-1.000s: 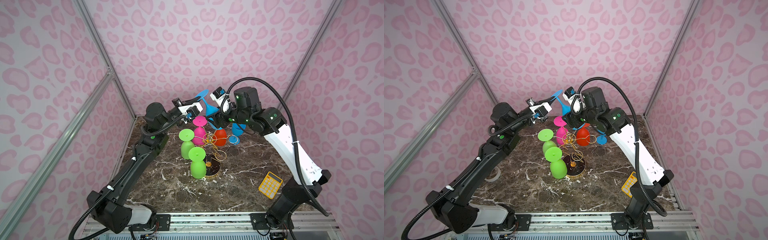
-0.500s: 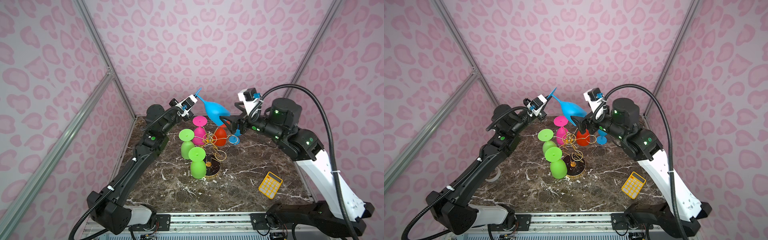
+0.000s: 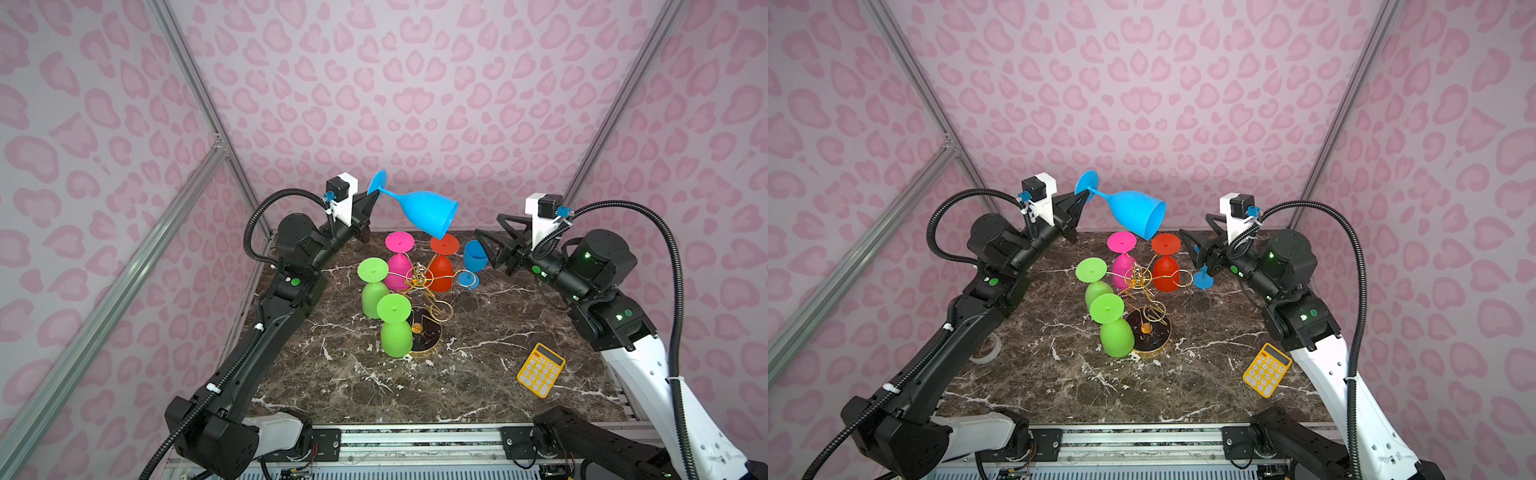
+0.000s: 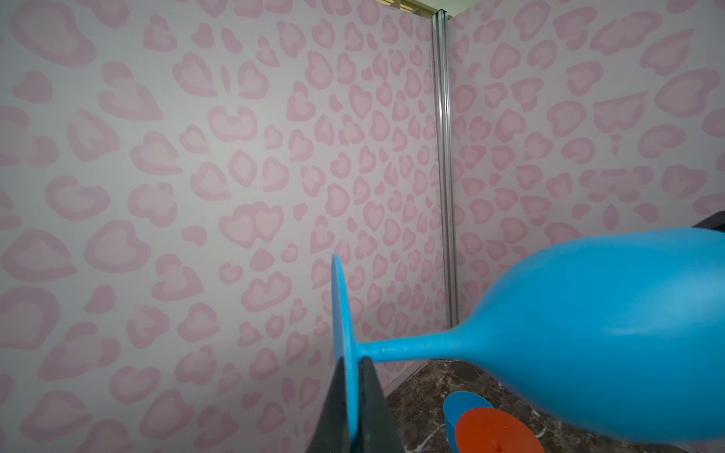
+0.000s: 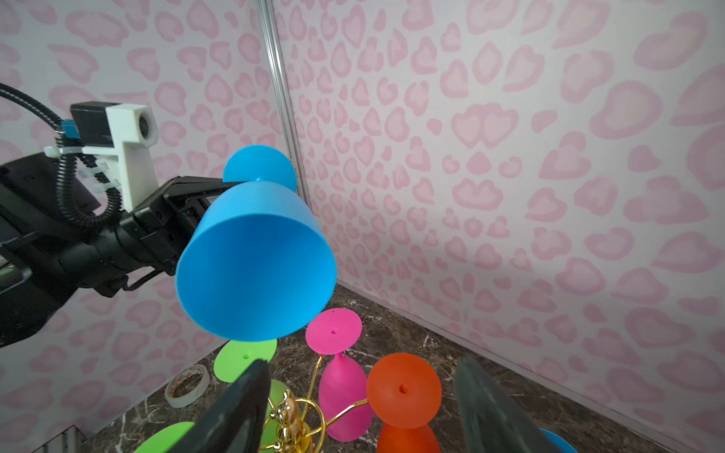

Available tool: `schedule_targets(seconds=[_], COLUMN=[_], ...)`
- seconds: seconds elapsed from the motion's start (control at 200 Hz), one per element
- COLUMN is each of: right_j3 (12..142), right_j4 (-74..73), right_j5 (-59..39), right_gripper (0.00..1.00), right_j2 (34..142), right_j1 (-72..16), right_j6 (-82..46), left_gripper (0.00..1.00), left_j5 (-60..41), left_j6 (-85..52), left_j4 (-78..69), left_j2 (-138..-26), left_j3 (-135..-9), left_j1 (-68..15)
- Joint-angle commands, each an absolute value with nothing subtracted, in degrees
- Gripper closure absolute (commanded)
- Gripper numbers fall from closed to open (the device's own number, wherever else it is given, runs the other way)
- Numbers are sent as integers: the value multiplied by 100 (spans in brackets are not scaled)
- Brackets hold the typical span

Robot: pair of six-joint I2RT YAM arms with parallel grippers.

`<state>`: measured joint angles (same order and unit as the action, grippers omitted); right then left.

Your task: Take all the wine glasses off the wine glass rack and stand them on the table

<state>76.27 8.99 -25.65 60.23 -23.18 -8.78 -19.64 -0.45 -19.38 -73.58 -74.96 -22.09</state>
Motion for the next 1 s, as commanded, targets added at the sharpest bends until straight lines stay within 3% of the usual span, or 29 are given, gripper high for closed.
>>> schedule_targets(seconds=[0.0, 0.35, 0.695, 0.995], right_j3=[7650, 7995, 8454, 8464], right_j4=[245, -77, 80, 245], right_j5=[-3018, -2896, -2828, -2772], right_gripper=[29, 35, 65, 84], right_j2=[6249, 7091, 7600, 7591], right_j1=[-2334, -2919, -3191, -3271], right_j6=[-1272, -1359, -1365, -1364], left_gripper=[97, 97, 97, 97], left_j5=[-2118, -2359, -2303, -2215], left_j6=[-694, -1162, -1087, -1087], left_j4=[-2303, -2309, -2215, -2206], left_j2=[-7256, -7251, -7132, -7059], left_j3=[-7349, -7252, -7081, -7005], left_j1=[-2180, -2162, -2162, -2158])
